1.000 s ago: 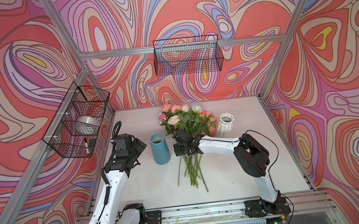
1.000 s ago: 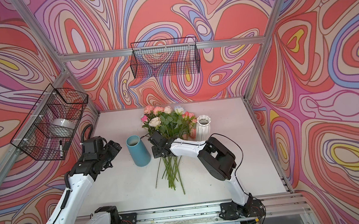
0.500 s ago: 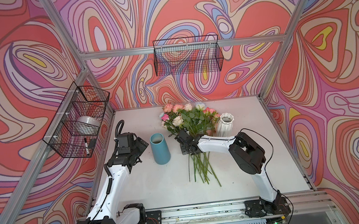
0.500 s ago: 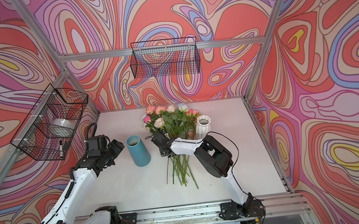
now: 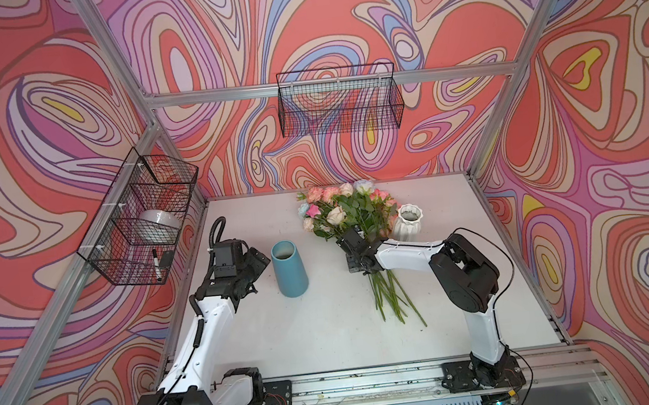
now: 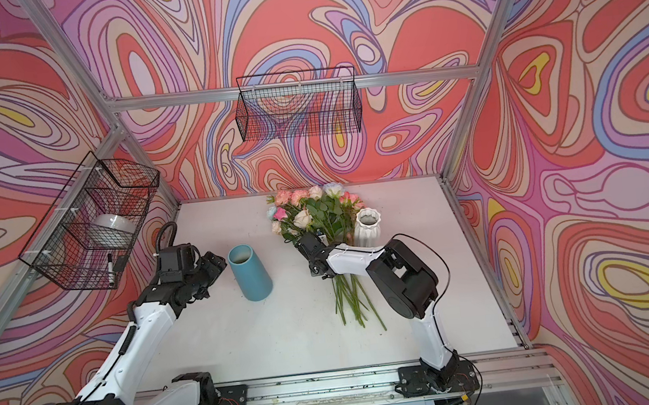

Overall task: Arrange flowers in a vase
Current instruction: Move the flowers to the top-center of the table.

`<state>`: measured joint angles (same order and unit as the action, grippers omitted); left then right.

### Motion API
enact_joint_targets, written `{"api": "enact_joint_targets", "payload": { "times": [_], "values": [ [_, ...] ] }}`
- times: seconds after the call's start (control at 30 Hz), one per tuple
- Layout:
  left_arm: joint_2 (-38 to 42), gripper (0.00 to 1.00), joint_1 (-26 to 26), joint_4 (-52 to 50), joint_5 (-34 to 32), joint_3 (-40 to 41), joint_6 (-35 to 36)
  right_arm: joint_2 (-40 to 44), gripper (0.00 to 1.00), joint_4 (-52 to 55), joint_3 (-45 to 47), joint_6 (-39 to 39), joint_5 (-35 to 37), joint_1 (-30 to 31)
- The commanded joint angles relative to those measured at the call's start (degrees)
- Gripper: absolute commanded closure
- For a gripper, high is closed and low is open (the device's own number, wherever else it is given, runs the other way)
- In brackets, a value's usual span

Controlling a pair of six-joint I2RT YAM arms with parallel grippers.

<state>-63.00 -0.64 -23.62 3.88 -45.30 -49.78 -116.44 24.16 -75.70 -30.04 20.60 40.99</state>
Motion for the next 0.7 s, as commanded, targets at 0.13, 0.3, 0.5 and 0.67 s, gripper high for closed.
{"api": "enact_joint_targets", "payload": {
  "times": [0.13,0.3,0.5,0.67],
  "values": [
    [-0.39,0.16,0.38,0.42,-0.3,0.13,-0.86,2.25,0.62,4.48,4.96,1.91,4.35,-4.35],
    [-0.31,0.16,0.38,0.09,-0.61,-0.05,-0.85,2.91,0.62,3.99,6.66,2.49,4.73,-6.25],
    [-0.83,0.16,0.47,0.25,-0.79,0.21,-1.02,5.9,0.43,0.56,7.63,5.95,0.78,-6.88],
    [-1.43,0.16,1.06,0.78,-0.64,0.13,-2.52,13.48,0.31,-2.86,8.73,8.06,-4.66,-5.9]
  ]
}}
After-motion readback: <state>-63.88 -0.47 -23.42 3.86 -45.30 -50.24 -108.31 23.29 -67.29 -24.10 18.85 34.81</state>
